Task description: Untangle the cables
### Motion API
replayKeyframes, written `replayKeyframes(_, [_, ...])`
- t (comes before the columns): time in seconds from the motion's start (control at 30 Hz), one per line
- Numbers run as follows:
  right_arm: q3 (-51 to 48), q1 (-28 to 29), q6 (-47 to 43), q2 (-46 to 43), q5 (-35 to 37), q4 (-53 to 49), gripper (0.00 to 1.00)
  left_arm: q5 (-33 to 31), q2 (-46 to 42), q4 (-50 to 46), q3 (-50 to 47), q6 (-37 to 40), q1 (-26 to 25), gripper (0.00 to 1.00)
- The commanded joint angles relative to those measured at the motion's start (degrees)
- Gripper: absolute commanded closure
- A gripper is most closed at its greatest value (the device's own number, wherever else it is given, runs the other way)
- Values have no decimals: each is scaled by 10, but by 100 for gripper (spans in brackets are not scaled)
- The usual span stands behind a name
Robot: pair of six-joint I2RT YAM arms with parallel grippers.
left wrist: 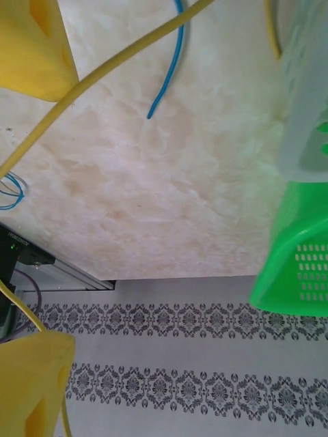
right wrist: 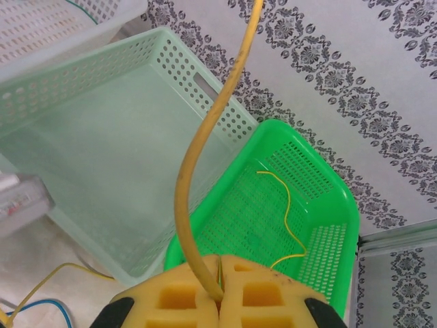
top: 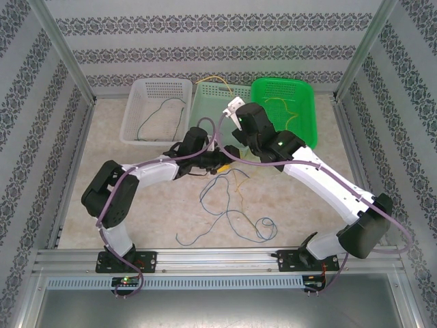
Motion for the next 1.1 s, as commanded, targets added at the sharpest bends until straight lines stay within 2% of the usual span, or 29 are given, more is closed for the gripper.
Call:
replayKeyframes(0.0, [-5, -8, 10, -18, 13, 13, 100, 17, 3, -5, 9, -35, -6, 14])
replayKeyframes(0.27, [1, -10, 10, -14, 11, 18, 100, 30, 25, -17, 30, -36, -14, 21])
replayKeyframes(0.47, [2, -11, 9, -13, 18, 23, 100, 17, 36, -26, 34, -19, -21, 31])
replayKeyframes(0.57, [4, -11, 10, -14, 21, 25, 100, 17, 41, -20, 29, -21, -21, 41])
replayKeyframes(0.73, [8, -16, 12, -25, 17, 22, 100, 1, 39, -3, 23, -20, -19, 85])
replayKeyframes(0.8, [9, -25, 12, -33, 17, 15, 100, 2, 36, 1, 30, -13, -19, 99])
replayKeyframes(0.97, [11, -79, -12, -61, 24, -1, 100, 5, 26, -38, 61, 30, -18, 100])
replayKeyframes(1.07, [20, -134, -34, -57, 39, -3, 100, 6, 19, -40, 64, 41, -18, 100])
